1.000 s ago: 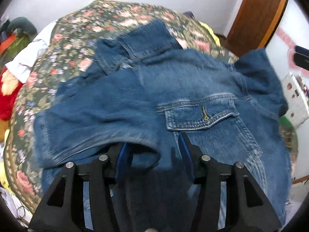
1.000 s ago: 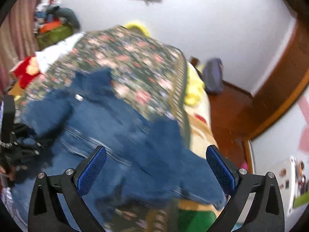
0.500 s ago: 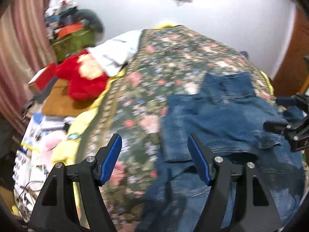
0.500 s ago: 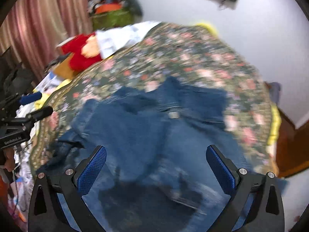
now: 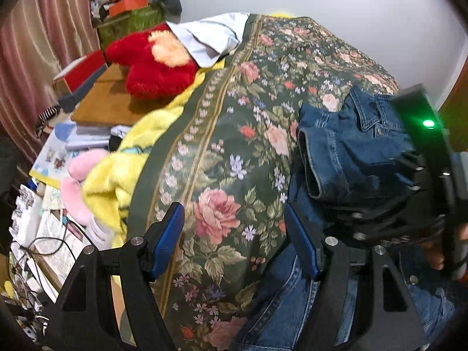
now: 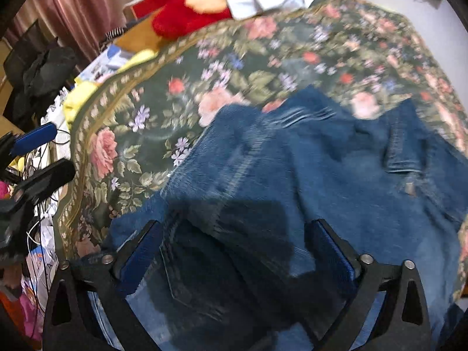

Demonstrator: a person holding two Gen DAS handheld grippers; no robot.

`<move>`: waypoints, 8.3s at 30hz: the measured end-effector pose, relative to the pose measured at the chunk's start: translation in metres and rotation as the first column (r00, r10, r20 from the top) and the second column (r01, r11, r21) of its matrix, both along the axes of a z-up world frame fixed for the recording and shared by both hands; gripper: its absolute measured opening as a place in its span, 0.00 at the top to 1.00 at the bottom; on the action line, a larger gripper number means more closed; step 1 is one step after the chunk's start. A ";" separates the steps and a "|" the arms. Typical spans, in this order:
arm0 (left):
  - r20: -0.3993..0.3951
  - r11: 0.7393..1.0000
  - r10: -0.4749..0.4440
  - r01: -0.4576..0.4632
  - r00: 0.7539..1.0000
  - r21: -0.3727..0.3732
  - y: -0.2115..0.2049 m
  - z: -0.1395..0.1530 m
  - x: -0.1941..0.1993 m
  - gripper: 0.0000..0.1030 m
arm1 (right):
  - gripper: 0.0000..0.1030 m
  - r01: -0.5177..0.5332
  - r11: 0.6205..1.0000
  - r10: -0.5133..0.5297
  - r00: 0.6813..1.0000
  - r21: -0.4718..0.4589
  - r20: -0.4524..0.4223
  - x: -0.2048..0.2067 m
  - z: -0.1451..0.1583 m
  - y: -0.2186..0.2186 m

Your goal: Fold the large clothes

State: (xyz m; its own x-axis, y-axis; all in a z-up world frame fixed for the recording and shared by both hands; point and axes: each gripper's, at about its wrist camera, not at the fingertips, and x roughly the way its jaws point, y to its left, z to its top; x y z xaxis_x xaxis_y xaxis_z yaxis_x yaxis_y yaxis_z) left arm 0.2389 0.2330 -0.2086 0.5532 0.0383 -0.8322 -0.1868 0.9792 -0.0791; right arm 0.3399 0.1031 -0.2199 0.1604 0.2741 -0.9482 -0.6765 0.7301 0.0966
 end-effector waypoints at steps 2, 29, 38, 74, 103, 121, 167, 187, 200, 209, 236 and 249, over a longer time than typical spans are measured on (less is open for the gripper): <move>-0.010 1.000 -0.005 0.005 1.000 -0.004 -0.002 -0.006 0.000 0.32 | 0.19 0.011 1.000 -0.011 1.000 -0.007 -0.013 0.003 -0.012 0.008; -0.136 0.985 -0.099 0.117 0.986 0.131 -0.065 -0.062 0.050 0.28 | 0.85 0.346 0.905 -0.403 0.884 0.249 0.237 0.013 0.117 -0.180; -0.162 0.973 -0.054 0.089 0.985 0.214 -0.077 -0.070 0.055 0.23 | 0.85 0.480 0.855 -0.515 0.831 0.195 0.211 -0.002 0.101 -0.300; -0.041 0.912 -0.394 0.396 0.918 0.108 -0.262 0.032 0.104 0.21 | 0.84 0.711 0.703 -0.704 0.692 0.020 0.159 -0.062 0.059 -0.483; -0.181 0.778 -0.596 0.619 0.782 0.112 -0.429 -0.027 0.133 0.18 | 0.13 0.917 0.345 -0.873 0.392 0.203 -0.289 -0.151 -0.006 -0.616; -0.081 0.822 -0.528 0.532 0.846 0.200 -0.386 0.010 0.116 0.18 | 0.92 0.931 0.220 -0.952 0.270 0.292 -0.145 -0.091 0.015 -0.646; 0.099 0.981 -0.110 0.092 0.989 0.172 -0.100 0.056 0.021 0.18 | 0.94 0.345 0.879 -0.360 0.933 0.328 -0.016 0.032 0.101 -0.175; 0.043 0.965 -0.260 0.257 0.965 0.060 -0.165 0.040 0.040 0.18 | 0.94 0.227 0.970 -0.209 0.962 0.090 -0.177 0.002 0.052 -0.188; -0.146 0.943 -0.328 0.334 0.933 0.017 -0.235 -0.023 0.098 0.18 | 0.94 0.329 0.940 -0.322 0.943 0.087 -0.080 -0.012 0.071 -0.277; -0.157 0.931 -0.356 0.364 0.921 0.025 -0.248 -0.025 0.105 0.18 | 0.94 0.478 0.878 -0.476 0.865 0.026 0.160 -0.010 0.104 -0.363; -0.082 0.979 -0.205 0.203 0.975 -0.031 -0.173 -0.019 0.076 0.61 | 0.94 0.675 0.734 -0.677 0.736 0.072 0.000 -0.037 0.039 -0.470; 0.181 0.901 -0.308 0.226 0.934 0.371 -0.193 0.079 0.104 0.61 | 0.94 0.631 0.764 -0.640 0.768 0.135 0.031 -0.006 0.057 -0.419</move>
